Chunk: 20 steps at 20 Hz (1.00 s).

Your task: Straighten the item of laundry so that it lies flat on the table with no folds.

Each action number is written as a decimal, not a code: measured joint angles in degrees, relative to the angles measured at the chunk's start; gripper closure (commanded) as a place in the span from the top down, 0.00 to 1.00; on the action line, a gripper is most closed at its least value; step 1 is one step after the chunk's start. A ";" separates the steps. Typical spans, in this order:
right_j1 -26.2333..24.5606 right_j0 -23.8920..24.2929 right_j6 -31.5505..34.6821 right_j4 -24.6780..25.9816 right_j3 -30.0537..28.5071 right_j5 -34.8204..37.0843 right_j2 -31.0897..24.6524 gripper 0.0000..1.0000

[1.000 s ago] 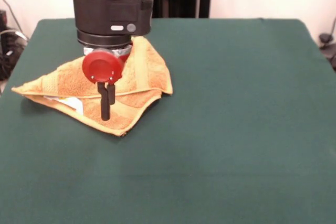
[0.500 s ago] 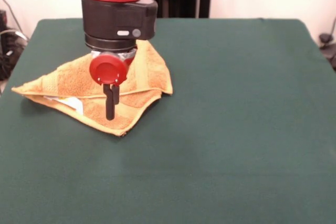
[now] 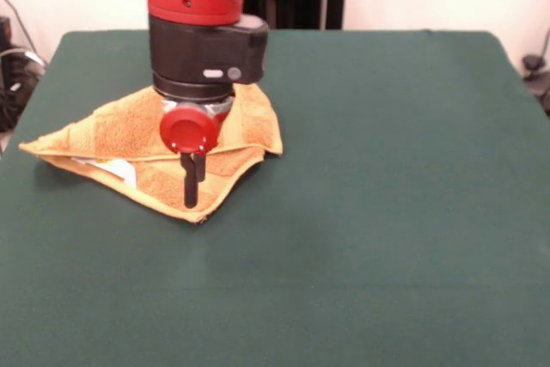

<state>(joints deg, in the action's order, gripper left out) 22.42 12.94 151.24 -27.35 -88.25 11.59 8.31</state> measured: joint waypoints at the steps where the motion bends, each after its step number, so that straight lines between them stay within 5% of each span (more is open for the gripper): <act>1: -0.96 -1.60 0.00 -1.00 0.45 0.00 1.46 1.00; 9: -3.61 -7.19 0.00 -4.36 1.06 0.01 4.65 1.00; 20: -1.11 -1.27 0.00 -4.41 -0.66 0.01 2.69 1.00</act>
<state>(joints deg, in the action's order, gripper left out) 21.31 11.67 151.24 -31.76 -88.92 11.60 11.00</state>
